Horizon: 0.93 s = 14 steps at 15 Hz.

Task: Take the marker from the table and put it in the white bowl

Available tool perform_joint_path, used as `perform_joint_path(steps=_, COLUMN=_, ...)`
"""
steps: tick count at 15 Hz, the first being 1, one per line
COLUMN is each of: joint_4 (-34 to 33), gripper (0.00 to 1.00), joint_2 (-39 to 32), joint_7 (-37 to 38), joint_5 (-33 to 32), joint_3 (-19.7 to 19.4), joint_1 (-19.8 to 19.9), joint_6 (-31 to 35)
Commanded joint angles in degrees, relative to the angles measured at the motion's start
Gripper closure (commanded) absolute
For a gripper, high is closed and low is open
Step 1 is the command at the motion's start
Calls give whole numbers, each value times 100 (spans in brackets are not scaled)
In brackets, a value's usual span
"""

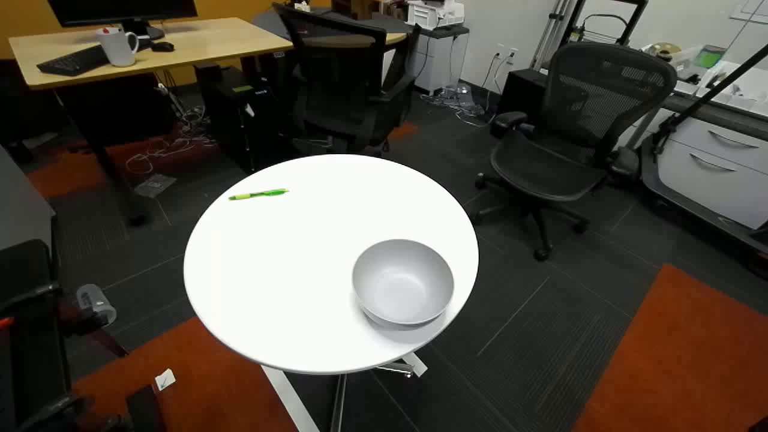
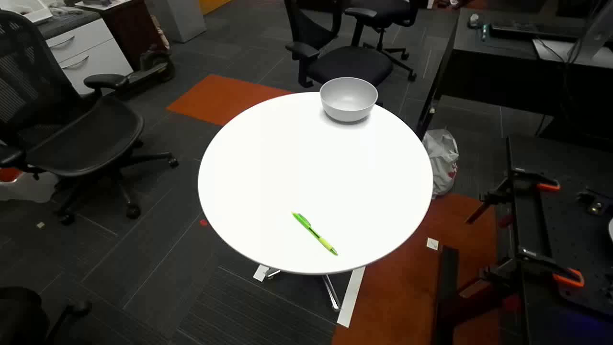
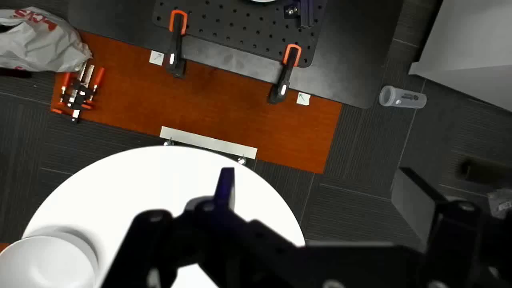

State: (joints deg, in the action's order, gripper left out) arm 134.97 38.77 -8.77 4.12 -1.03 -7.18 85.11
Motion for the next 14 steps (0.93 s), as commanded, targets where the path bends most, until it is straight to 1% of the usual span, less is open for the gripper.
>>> perform_joint_path(steps=1, joint_4=-14, gripper=0, joint_2=-7, joint_7=-38, joint_5=30, joint_3=61, joint_1=82, joint_6=-15)
perform_joint_path(steps=4, joint_4=-14, gripper=0, joint_2=-7, joint_7=-38, joint_5=30, joint_3=61, joint_1=82, joint_6=-15)
perform_joint_path(steps=7, joint_4=-5, gripper=0, joint_2=-147, joint_7=62, joint_5=87, joint_3=103, joint_1=87, joint_6=222)
perform_joint_path(steps=10, joint_4=20, gripper=0, joint_2=-410, joint_7=417, joint_5=129, joint_3=250, joint_1=129, joint_6=867)
perform_joint_path(steps=14, joint_4=77, gripper=0, joint_2=-892, joint_7=1022, joint_5=369, joint_3=443, joint_1=102, joint_6=1802)
